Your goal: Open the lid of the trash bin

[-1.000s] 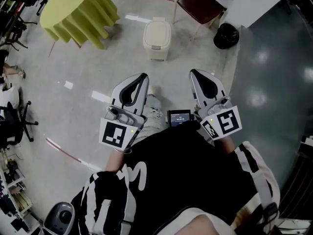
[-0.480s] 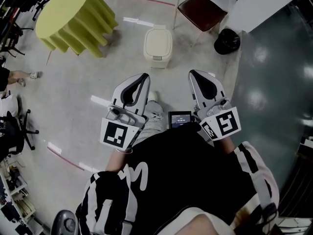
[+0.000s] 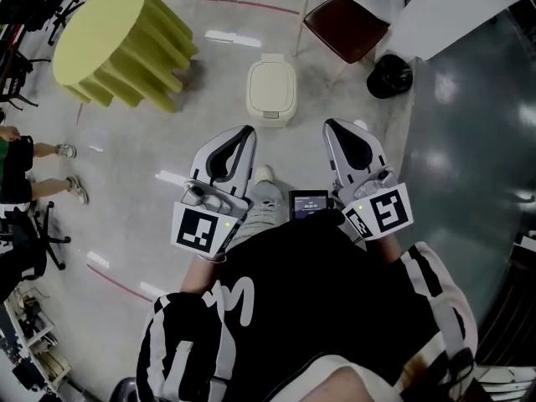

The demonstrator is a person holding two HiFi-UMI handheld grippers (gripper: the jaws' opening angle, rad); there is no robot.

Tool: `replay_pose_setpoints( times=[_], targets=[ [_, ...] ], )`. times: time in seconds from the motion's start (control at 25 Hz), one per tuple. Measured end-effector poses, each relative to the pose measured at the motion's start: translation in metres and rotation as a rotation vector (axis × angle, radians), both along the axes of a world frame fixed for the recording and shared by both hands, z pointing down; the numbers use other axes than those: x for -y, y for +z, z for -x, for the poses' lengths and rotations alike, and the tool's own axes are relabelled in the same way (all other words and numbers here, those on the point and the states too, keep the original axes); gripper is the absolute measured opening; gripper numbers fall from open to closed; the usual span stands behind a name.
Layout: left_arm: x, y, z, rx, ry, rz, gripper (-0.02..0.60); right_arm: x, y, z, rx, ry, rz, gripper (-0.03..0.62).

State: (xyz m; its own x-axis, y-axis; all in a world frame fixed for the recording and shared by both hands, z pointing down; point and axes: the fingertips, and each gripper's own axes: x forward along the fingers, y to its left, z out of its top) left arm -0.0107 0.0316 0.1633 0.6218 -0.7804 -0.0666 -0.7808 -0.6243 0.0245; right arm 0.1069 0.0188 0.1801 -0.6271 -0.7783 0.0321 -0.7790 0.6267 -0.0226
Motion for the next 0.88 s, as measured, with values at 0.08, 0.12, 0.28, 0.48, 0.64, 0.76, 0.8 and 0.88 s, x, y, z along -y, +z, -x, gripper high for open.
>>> replay_pose_setpoints(
  times=[0.08, 0.12, 0.28, 0.48, 0.64, 0.76, 0.8, 0.88],
  targets=[
    [0.015, 0.000, 0.003, 0.004, 0.006, 0.002, 0.008, 0.014, 0.000, 0.003, 0.001, 0.007, 0.003, 0.006],
    [0.022, 0.000, 0.005, 0.005, 0.009, 0.003, 0.008, 0.021, 0.000, 0.004, 0.002, 0.011, 0.005, 0.006],
    [0.052, -0.001, 0.012, 0.009, 0.028, 0.006, 0.008, 0.048, -0.001, 0.014, 0.003, 0.025, 0.013, 0.006],
    [0.091, -0.001, 0.024, 0.016, 0.053, 0.011, 0.008, 0.084, -0.002, 0.029, 0.002, 0.035, 0.010, 0.006],
    [0.118, -0.002, 0.032, 0.020, 0.068, 0.008, 0.008, 0.108, -0.004, 0.039, 0.009, 0.043, 0.000, 0.006],
    [0.134, -0.001, 0.038, 0.019, 0.074, 0.009, 0.008, 0.123, -0.002, 0.047, 0.010, 0.048, 0.006, 0.006],
    [0.139, 0.000, 0.041, 0.018, 0.077, 0.010, 0.006, 0.128, -0.001, 0.050, 0.010, 0.048, 0.009, 0.006],
    [0.147, 0.002, 0.044, 0.021, 0.082, 0.010, 0.008, 0.136, 0.001, 0.054, 0.007, 0.048, 0.011, 0.006]
  ],
)
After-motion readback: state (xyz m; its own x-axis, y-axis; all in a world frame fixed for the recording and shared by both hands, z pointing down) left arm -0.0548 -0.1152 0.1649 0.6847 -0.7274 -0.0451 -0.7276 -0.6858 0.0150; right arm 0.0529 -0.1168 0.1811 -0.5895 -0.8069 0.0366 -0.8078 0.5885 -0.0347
